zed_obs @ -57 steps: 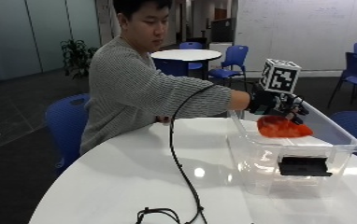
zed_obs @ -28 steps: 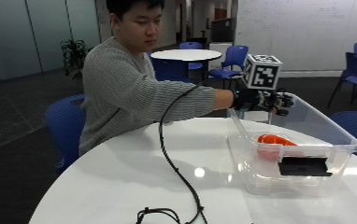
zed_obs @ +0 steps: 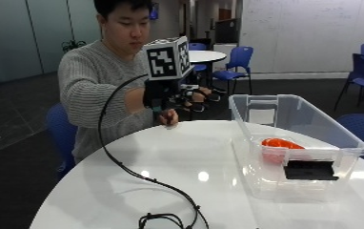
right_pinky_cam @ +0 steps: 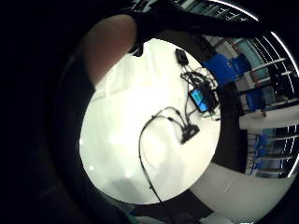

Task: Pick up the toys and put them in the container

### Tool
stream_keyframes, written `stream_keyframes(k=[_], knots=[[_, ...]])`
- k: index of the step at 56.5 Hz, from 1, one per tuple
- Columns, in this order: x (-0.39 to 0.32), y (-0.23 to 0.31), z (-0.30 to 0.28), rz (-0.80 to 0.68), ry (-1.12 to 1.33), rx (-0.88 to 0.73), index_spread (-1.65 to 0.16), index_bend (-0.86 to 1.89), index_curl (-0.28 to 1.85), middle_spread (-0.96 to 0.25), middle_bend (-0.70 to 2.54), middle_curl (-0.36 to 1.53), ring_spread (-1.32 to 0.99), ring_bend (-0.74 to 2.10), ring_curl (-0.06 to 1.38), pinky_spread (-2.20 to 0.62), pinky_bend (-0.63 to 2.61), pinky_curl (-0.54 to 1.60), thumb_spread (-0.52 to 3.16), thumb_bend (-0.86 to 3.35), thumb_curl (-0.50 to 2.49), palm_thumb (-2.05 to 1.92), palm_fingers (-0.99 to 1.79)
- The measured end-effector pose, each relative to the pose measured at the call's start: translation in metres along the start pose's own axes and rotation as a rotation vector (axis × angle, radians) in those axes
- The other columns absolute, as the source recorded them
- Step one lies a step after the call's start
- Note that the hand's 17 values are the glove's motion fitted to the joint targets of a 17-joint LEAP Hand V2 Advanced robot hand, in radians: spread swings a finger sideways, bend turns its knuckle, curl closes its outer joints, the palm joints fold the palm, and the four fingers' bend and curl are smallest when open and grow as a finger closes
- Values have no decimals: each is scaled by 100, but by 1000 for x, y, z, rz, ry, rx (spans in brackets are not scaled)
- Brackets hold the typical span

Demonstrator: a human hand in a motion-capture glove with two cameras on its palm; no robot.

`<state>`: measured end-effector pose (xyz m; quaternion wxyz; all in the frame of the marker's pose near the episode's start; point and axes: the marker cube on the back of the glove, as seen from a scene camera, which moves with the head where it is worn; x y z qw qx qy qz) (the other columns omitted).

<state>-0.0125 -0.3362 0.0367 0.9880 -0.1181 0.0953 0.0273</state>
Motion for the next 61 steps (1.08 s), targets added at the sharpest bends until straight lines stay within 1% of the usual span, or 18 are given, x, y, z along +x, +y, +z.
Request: stream_keyframes(k=[7,11,14,18,27,33,42,61], knots=[[-5,30,4,-22,-25,19,-41,19,48,-18,15,29,-10,15,23,6,65,32,125,-6,21,-8,-12],[-17,56,13,-50,-37,24,-41,19,47,-17,15,28,-10,15,22,6,65,32,125,-6,20,-8,-12],[-30,87,25,-86,-30,23,-41,19,47,-17,15,28,-10,16,22,6,64,32,125,-6,19,-8,-11],[-51,144,48,-131,-26,21,-41,18,46,-17,15,28,-10,17,22,6,64,32,126,-6,18,-9,-10],[-82,254,101,-28,-111,-17,-40,19,45,-17,16,28,-10,17,22,6,62,32,133,-4,17,-6,-8],[-97,302,132,13,-136,-81,-41,21,46,-17,17,28,-11,17,21,6,60,32,138,-3,16,-5,-5],[-104,323,143,11,-125,-112,-41,21,46,-17,17,29,-11,17,21,6,59,33,141,-3,16,-5,-5],[-91,305,146,16,-132,-99,-41,22,47,-18,18,30,-12,17,20,5,58,33,142,-3,16,-5,-4]])
